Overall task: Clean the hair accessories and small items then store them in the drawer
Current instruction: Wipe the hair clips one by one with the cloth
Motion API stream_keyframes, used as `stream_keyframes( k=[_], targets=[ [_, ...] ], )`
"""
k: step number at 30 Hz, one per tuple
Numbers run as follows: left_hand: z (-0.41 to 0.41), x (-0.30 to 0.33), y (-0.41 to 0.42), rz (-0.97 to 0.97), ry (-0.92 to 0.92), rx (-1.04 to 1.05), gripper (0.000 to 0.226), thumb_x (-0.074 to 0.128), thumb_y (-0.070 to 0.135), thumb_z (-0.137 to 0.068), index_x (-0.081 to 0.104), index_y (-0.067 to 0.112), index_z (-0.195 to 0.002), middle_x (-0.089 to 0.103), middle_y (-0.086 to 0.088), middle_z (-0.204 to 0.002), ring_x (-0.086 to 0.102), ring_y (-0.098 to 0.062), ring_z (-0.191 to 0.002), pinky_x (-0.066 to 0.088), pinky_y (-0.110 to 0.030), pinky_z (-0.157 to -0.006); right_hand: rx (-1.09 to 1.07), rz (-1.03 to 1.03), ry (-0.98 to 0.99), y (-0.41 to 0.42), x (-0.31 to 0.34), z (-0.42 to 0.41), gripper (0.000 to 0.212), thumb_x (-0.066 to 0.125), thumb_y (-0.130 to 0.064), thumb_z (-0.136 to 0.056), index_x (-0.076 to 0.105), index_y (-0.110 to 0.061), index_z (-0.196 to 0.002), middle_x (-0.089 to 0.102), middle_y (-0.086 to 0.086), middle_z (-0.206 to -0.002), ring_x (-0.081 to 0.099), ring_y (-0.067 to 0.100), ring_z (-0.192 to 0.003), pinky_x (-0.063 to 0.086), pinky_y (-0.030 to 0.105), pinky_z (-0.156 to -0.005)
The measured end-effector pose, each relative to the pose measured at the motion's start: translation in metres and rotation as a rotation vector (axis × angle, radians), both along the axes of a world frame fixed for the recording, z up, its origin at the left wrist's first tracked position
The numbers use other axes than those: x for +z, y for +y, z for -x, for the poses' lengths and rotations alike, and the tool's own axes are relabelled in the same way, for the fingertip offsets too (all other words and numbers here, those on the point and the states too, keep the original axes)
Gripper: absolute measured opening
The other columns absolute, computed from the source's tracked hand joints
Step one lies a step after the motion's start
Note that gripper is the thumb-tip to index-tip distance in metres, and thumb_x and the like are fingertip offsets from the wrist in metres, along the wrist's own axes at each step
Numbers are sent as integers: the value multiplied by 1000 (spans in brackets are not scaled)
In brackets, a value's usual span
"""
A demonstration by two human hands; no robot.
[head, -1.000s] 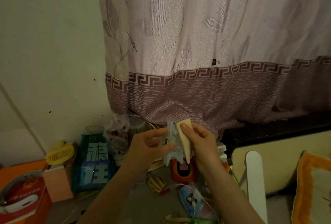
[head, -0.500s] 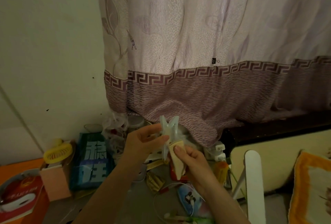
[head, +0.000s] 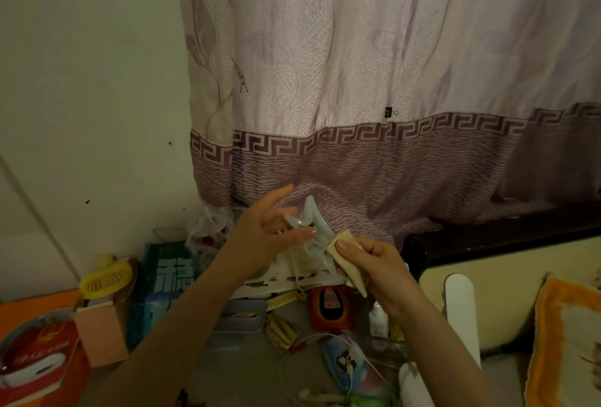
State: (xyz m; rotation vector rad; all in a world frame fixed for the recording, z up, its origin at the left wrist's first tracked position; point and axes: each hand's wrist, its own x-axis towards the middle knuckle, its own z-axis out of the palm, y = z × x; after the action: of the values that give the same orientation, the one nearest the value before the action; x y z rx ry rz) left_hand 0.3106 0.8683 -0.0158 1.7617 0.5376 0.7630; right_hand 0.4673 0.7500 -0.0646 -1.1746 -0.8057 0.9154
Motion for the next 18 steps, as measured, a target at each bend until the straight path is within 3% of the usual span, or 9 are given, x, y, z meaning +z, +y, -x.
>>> stream_keyframes(
  k=[5,7,10,13,16,18],
  targets=[
    [-11,9,4,-175,87,6,53,79,18,-72,56,34,-118,67,12,-102,65,1,-94,53,-14,-71,35,-7,-25,0,7,-3,10,69,-19,-74,77,-13,-75,70,7,-69,63,13,-60,51,21,-58],
    [-14,10,4,-192,89,30,43,78,17,-74,62,25,-113,71,8,-89,67,0,-83,52,-12,-67,31,-4,-31,0,8,-4,9,69,-17,-76,77,-12,-76,69,7,-67,62,13,-58,50,21,-56],
    [-15,10,5,-162,39,93,18,76,14,-76,67,18,-92,69,1,-64,67,-1,-65,49,-10,-59,7,-10,-25,1,8,-4,8,67,-10,-82,73,-5,-84,69,3,-65,63,9,-56,48,18,-52],
    [-14,9,3,-90,-27,116,13,74,11,-77,66,9,-88,67,2,-57,66,-4,-61,49,-11,-58,-24,-43,-14,1,7,-4,23,69,-17,-77,72,0,-92,71,3,-68,64,10,-58,48,18,-53],
    [-11,7,3,37,-83,149,13,73,8,-79,66,7,-90,71,8,-63,68,-4,-64,49,-11,-58,-62,-65,22,1,3,-1,29,68,-19,-75,70,6,-89,69,4,-64,62,12,-55,48,18,-51],
    [-9,4,3,96,-121,169,12,72,8,-79,66,9,-90,73,5,-69,69,-7,-68,51,-13,-61,-104,-63,38,2,-1,2,37,71,-23,-72,69,10,-88,68,15,-69,63,23,-65,50,23,-55]
  ],
)
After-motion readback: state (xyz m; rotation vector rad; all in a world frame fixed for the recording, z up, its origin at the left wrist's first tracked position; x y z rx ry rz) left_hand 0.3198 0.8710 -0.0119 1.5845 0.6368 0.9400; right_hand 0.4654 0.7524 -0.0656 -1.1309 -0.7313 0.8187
